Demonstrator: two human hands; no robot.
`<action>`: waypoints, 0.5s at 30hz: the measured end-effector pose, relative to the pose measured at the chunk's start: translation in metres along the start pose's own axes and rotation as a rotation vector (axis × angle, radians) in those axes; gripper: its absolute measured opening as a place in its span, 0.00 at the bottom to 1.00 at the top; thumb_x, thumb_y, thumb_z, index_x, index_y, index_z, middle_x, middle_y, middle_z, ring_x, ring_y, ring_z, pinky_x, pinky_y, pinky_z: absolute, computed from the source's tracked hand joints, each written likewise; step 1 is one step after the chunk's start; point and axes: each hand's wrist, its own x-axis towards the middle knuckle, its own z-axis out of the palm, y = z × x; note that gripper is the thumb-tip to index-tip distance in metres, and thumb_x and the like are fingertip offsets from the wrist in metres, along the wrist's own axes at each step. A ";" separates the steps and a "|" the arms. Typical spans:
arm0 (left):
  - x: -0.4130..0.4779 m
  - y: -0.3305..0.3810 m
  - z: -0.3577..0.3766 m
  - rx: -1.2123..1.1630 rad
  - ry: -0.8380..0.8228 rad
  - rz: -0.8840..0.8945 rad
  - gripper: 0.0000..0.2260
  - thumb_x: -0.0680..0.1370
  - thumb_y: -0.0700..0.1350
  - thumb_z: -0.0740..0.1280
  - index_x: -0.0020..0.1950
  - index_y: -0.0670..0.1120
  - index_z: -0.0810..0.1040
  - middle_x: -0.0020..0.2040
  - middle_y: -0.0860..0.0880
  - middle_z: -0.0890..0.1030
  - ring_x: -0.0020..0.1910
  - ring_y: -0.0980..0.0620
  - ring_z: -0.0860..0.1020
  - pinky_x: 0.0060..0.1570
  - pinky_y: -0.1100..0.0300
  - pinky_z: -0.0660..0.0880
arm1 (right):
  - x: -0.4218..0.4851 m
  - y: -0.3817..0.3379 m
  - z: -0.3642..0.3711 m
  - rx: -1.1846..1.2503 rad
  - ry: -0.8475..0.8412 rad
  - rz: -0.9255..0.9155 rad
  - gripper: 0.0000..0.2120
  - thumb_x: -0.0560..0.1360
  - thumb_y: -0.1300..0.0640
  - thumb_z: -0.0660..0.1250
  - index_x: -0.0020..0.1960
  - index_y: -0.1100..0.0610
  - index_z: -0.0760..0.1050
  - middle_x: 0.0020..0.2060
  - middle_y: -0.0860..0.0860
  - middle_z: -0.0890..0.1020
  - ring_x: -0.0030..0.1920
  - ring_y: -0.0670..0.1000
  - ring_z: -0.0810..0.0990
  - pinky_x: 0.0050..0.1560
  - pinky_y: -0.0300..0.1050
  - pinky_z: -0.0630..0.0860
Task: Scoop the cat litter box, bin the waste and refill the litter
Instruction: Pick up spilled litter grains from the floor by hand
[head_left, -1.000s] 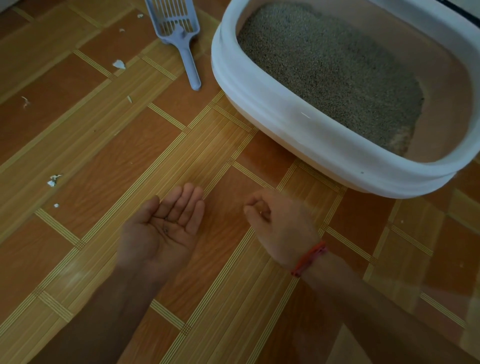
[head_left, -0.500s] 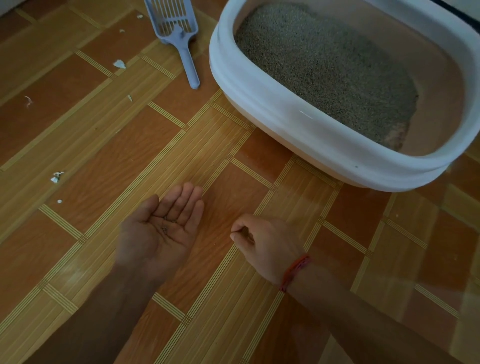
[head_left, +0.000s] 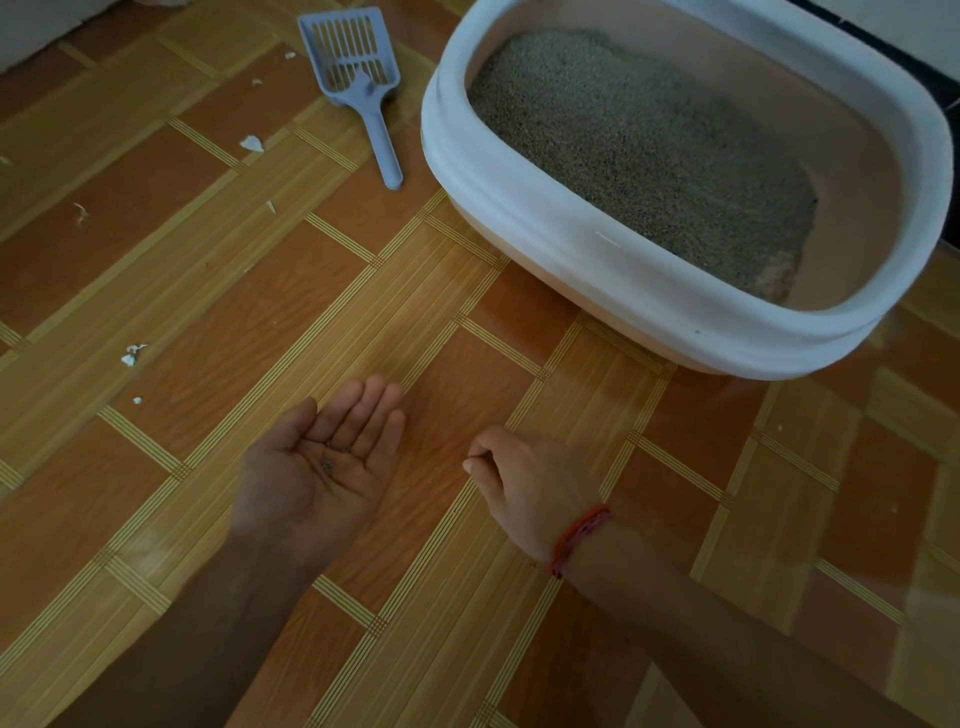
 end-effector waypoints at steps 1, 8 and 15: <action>-0.001 0.000 0.000 0.002 -0.002 0.001 0.24 0.83 0.46 0.55 0.42 0.36 0.86 0.53 0.42 0.85 0.53 0.44 0.84 0.51 0.49 0.80 | 0.000 -0.001 -0.001 -0.016 -0.021 -0.002 0.10 0.82 0.48 0.58 0.53 0.50 0.76 0.35 0.42 0.77 0.35 0.43 0.75 0.36 0.37 0.72; -0.008 0.001 -0.002 0.005 -0.007 0.006 0.23 0.84 0.46 0.54 0.44 0.35 0.85 0.55 0.40 0.84 0.54 0.43 0.84 0.52 0.47 0.80 | 0.011 0.002 -0.033 0.117 0.031 0.143 0.08 0.83 0.49 0.57 0.50 0.50 0.72 0.30 0.42 0.71 0.29 0.41 0.68 0.30 0.35 0.61; -0.012 -0.008 -0.001 0.051 -0.023 -0.014 0.25 0.84 0.46 0.54 0.44 0.35 0.85 0.55 0.39 0.84 0.54 0.42 0.83 0.53 0.46 0.79 | 0.003 -0.033 -0.049 0.228 0.039 0.063 0.06 0.81 0.48 0.58 0.48 0.47 0.71 0.31 0.44 0.76 0.32 0.43 0.75 0.32 0.36 0.70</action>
